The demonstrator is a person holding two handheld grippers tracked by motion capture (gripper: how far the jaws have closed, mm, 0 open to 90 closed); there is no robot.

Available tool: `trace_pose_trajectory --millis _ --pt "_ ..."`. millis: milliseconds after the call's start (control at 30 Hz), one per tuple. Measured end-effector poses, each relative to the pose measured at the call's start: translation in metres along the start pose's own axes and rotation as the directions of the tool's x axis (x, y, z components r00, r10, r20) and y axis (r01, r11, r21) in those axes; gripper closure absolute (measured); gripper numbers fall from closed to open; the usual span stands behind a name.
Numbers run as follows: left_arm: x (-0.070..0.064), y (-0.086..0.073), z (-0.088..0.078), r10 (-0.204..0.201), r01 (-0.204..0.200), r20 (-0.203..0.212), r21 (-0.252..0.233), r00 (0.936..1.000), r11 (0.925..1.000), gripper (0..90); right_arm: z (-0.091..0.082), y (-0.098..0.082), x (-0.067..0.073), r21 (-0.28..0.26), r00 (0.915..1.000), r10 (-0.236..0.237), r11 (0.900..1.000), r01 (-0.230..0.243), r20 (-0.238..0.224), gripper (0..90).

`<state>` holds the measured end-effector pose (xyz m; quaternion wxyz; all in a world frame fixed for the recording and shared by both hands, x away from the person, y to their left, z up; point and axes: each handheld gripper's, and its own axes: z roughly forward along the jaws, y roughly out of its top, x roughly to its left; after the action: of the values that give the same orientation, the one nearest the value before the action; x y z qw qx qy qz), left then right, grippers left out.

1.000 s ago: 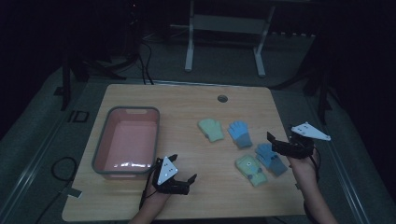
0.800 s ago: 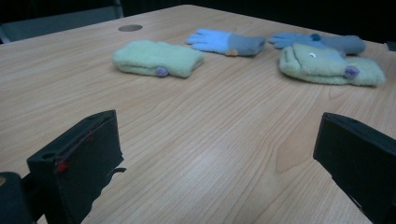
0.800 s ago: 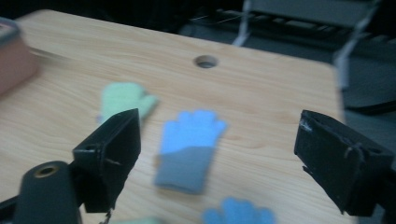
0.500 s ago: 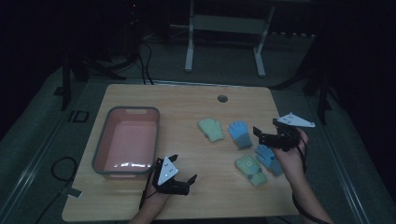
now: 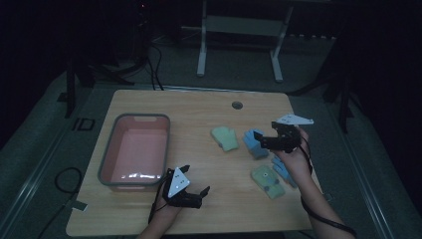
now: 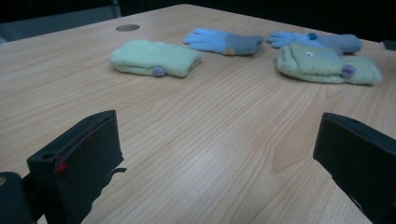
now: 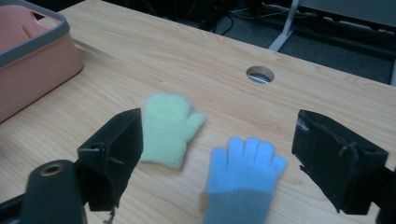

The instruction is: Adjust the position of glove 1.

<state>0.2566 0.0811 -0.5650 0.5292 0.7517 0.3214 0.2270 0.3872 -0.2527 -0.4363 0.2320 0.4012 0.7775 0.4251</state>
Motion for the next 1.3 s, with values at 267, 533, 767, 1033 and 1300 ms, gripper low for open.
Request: trace_pose_trajectory --millis 267,533,767,1033,1300 --pt "0.000 0.000 0.000 0.002 -0.002 0.003 0.000 1.0000 1.0000 1.3 0.018 0.002 0.009 0.033 0.9994 -0.021 0.999 0.021 -0.026 22.9" --pt "0.000 0.000 0.000 0.007 -0.007 0.006 0.000 1.0000 1.0000 1.3 0.045 0.000 0.014 0.069 0.9966 0.002 0.998 0.004 -0.082 38.5" --pt "-0.001 0.000 0.000 0.008 -0.008 0.010 0.001 0.9999 1.0000 1.3 0.071 -0.001 0.021 0.119 0.9946 -0.021 0.992 0.033 -0.102 48.2" --pt "-0.001 0.000 0.000 0.010 -0.010 0.013 -0.001 0.9999 0.9999 1.3 0.102 -0.005 0.023 0.175 0.9917 -0.024 0.984 0.046 -0.126 55.1" --pt "-0.002 0.000 0.000 0.018 -0.018 0.015 0.000 0.9997 0.9998 1.3 0.131 -0.009 0.027 0.219 0.9861 -0.012 0.975 0.048 -0.166 56.2"
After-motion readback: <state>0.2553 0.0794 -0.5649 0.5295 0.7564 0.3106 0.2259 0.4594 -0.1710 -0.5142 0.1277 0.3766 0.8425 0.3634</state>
